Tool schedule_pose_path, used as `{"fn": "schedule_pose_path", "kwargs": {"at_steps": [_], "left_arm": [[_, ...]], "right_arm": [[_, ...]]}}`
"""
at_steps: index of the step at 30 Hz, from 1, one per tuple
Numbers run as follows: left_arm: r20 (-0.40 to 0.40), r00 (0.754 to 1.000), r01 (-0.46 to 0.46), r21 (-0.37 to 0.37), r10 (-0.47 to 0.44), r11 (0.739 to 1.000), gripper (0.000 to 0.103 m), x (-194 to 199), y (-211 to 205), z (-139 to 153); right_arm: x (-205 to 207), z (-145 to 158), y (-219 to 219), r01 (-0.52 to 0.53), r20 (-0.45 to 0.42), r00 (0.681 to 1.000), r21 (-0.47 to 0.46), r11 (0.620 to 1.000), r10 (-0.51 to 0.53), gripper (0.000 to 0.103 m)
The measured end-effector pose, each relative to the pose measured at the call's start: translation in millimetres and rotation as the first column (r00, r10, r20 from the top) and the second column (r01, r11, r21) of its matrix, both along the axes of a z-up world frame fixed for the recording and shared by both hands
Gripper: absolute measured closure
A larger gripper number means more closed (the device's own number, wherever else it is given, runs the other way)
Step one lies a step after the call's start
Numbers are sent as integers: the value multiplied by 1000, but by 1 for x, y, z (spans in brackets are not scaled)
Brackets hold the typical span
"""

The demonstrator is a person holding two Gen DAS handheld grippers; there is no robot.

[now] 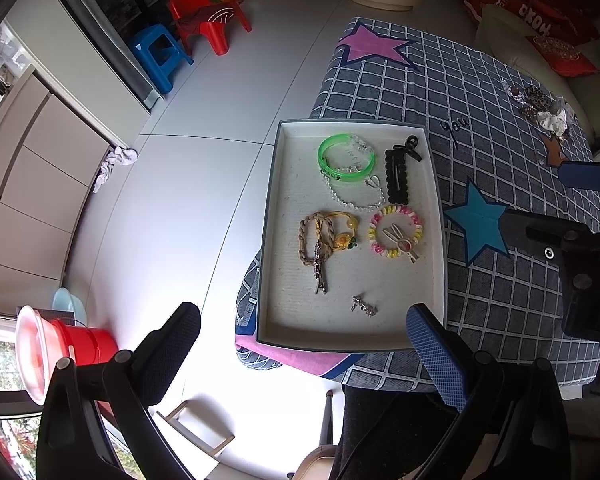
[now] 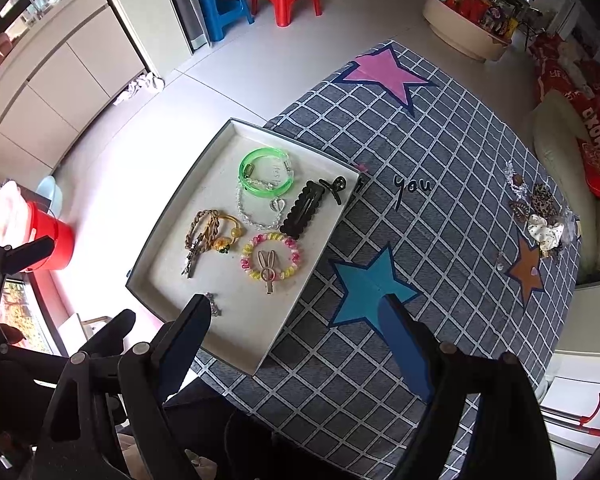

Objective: Organize jewelry

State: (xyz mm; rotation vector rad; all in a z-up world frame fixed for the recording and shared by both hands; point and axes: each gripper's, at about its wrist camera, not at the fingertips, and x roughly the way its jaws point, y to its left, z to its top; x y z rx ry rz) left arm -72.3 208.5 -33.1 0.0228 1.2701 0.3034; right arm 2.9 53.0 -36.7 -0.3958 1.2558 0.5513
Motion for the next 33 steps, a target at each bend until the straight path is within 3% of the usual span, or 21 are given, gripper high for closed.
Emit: {"fn": "schedule_pose_path", "kwargs": {"at_steps": [33], "left_arm": [[-4,1000,1,4,-1,1000,0,0,-2,-2]], "right_arm": [[2,1,1,-3,-2,1000,-3,1000,3,16]]}}
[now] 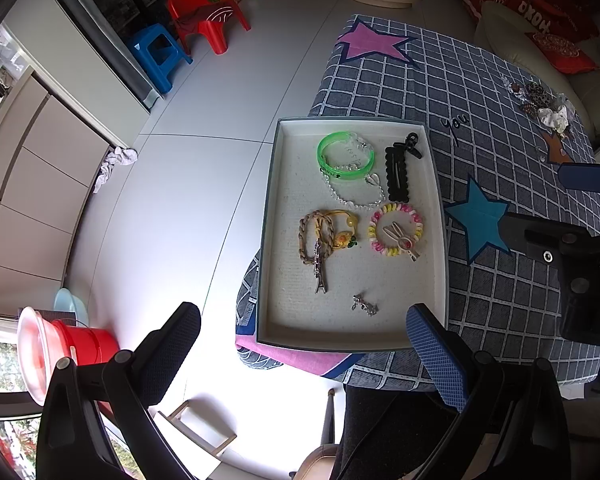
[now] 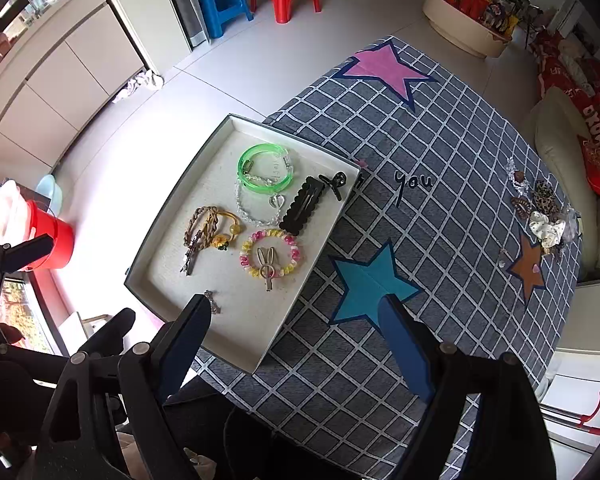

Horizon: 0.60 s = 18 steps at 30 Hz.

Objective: Organize jewelry

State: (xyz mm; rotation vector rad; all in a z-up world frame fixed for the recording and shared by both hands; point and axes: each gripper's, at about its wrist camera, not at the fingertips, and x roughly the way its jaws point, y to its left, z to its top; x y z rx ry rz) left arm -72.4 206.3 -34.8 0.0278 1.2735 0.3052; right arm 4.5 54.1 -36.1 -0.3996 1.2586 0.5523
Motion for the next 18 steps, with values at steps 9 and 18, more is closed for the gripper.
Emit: {"fn": "schedule_pose_path", "kwargs": {"at_steps": [9,18], "left_arm": [[0,1000,0,0,0,1000,0,1,-1,0],[-7,1000,4,4,-4,1000,0,0,-1,-3]], "right_arm": [[1,0,0,-2,-2,1000,0,1000,2,16],[1,0,0,-2,-2,1000,-2,1000,2,16]]}}
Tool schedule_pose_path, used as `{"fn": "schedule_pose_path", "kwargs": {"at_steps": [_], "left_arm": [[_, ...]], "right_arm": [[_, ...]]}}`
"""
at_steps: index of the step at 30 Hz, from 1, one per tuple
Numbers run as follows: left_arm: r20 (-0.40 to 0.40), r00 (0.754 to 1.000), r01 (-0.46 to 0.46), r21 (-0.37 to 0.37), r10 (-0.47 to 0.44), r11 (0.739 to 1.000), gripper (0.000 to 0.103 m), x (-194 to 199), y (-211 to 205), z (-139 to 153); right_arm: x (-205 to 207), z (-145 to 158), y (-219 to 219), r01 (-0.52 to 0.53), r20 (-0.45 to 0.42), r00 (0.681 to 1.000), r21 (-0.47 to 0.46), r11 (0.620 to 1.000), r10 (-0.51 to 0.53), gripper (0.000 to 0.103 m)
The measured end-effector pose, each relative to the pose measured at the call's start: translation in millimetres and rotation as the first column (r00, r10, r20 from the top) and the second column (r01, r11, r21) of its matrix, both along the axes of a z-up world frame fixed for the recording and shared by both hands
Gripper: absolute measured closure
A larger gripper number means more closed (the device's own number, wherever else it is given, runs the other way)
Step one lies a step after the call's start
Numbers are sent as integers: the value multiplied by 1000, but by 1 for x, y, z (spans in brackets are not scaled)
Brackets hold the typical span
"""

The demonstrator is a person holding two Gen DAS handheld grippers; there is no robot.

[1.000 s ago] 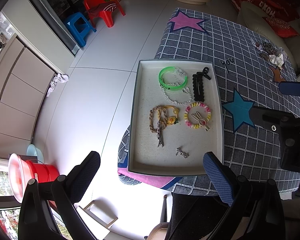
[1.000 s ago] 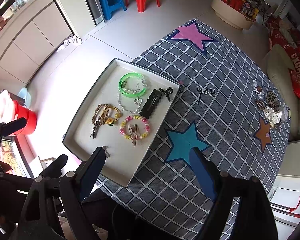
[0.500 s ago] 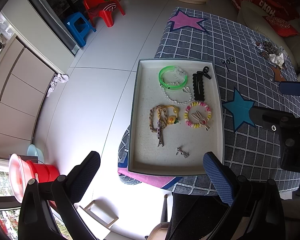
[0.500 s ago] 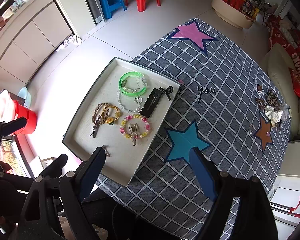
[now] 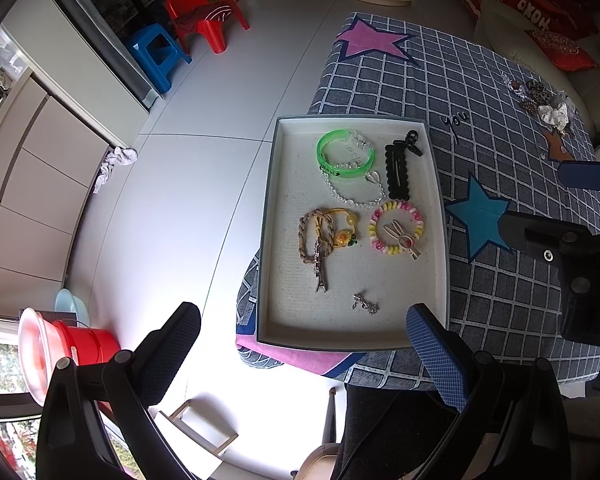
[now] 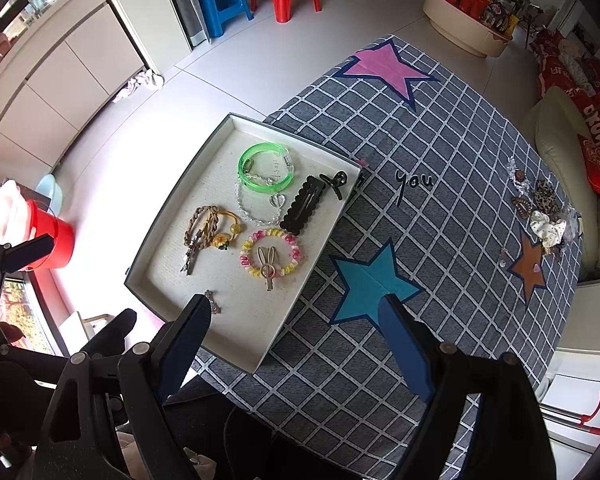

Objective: Organize jewelry

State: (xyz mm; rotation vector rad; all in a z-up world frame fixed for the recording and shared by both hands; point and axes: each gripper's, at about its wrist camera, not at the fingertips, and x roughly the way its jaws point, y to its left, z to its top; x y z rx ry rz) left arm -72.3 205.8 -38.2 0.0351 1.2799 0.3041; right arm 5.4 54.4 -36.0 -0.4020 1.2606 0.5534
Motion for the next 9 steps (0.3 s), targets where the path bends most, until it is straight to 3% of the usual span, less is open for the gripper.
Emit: {"fn": "schedule_pose_path", "kwargs": {"at_steps": [9], "left_arm": [[-3,1000,11,0,-11,1000,0,2,1,0]], "right_arm": [[-3,-2,1,-2,-5,1000,0,1000,2,16]]}}
